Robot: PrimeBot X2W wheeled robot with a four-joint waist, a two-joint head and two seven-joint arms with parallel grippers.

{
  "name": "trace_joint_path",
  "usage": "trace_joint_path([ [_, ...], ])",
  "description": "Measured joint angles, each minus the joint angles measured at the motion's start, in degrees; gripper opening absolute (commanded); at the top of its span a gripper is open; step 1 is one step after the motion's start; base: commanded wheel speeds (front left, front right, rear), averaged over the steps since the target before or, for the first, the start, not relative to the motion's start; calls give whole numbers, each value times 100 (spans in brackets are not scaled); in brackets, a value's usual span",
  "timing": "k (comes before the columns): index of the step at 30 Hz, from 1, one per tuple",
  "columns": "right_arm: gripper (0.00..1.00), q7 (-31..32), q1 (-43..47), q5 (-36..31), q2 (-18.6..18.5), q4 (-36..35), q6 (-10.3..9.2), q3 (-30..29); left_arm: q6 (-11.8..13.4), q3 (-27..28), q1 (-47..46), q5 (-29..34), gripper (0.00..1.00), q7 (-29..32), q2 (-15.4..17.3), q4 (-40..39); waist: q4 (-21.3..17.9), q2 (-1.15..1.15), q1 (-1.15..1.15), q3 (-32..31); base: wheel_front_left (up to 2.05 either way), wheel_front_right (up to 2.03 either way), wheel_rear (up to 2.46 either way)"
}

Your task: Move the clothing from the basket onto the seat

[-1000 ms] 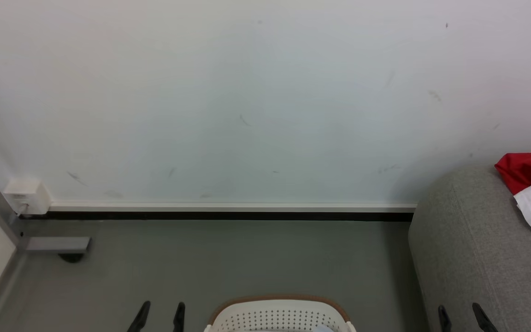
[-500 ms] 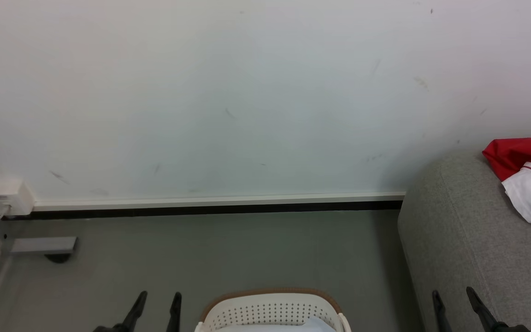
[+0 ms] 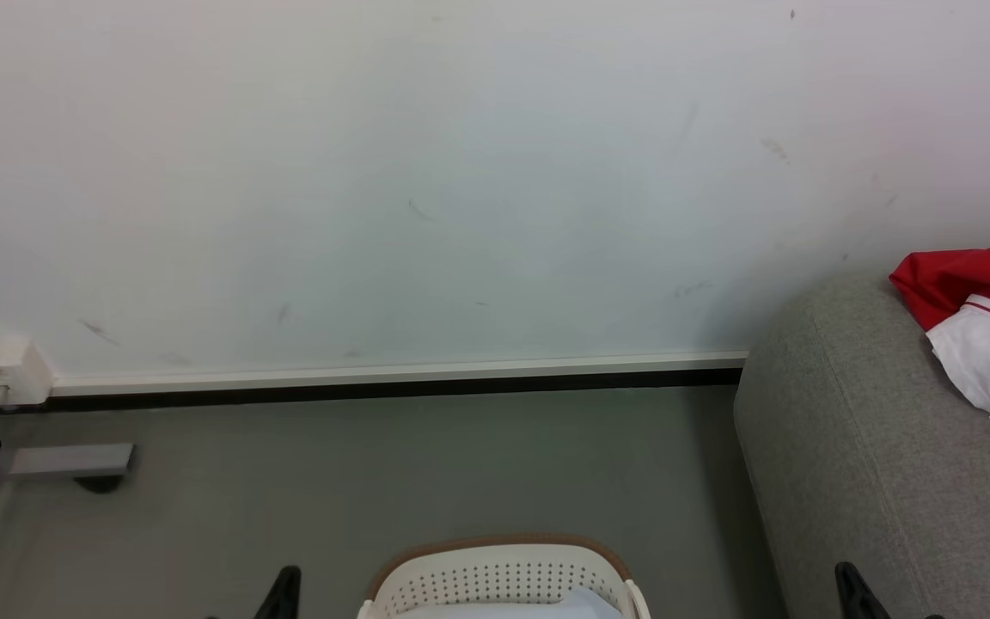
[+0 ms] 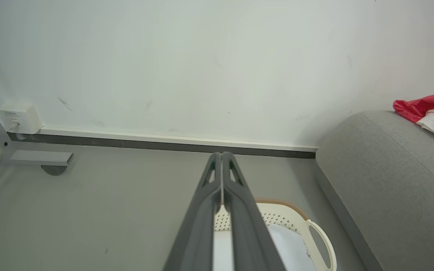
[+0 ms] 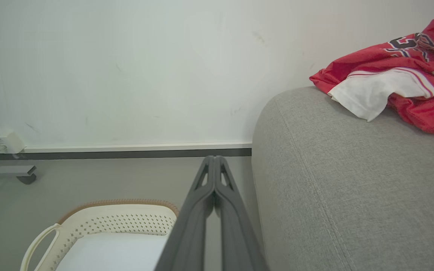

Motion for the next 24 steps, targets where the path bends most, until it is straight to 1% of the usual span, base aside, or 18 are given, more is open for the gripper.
trace_joint_path([
  [12, 0, 313, -54, 1312, 0, -127, 0, -121, -2, 123, -83, -1359, 0, 307, 0, -69, 1, 0, 0, 28, 0, 0, 0],
  [24, 0, 594, -153, 2466, 0, -254, 0, -214, -4, 232, -191, -2495, 0, 581, 0, -134, 1, 0, 0, 56, 0, 0, 0],
])
